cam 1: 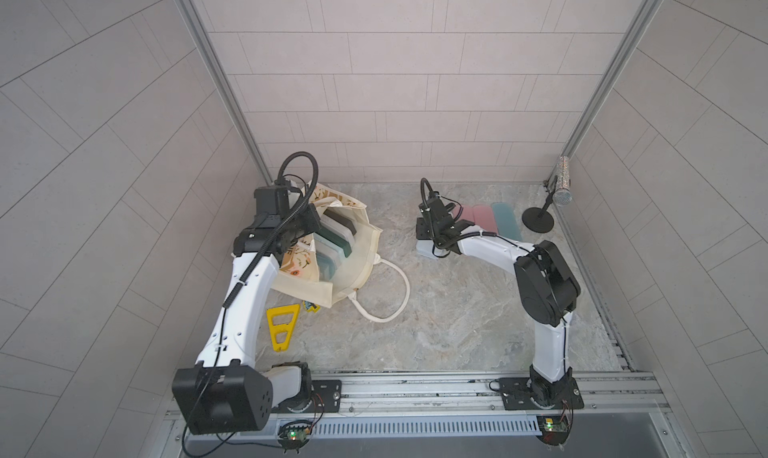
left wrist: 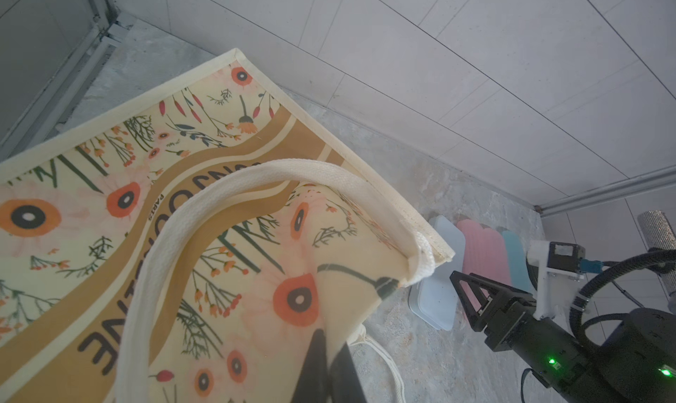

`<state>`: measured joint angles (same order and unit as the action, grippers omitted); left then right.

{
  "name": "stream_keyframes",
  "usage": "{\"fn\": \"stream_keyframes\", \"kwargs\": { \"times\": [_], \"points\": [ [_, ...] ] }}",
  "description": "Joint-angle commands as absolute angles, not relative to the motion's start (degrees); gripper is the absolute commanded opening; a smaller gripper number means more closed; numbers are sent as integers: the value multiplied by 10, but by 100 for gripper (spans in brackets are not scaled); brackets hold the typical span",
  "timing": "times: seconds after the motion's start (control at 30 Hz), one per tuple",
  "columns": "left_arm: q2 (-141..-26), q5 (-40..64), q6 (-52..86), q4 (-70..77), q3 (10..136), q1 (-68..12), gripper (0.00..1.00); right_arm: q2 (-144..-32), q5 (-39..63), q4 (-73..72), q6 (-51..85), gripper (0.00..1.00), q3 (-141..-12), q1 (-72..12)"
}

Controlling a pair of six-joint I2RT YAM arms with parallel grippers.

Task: Take out the pencil case from the canvas bag
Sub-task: Place the pencil case at the center of the board.

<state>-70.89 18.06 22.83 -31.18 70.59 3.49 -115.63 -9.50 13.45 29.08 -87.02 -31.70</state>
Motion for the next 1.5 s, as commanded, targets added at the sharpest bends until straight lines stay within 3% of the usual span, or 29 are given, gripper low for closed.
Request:
{"fn": "stream_keyframes", "kwargs": {
  "times": [0.0, 0.3, 0.57, 1.47],
  "points": [
    [-699, 192, 246, -267, 705, 43, 0, -1194, -142, 289, 212, 50, -941, -321],
    [-701, 218, 246, -259, 704, 43, 0, -1307, -180, 401, 160, 58, -1111, -343],
    [-704, 226, 244, -257, 704, 43, 0, -1364, -231, 454, 142, 58, -1188, -349],
    [-707, 237, 244, -253, 704, 44, 0, -1315, -245, 437, 169, 47, -1108, -337]
  ]
}}
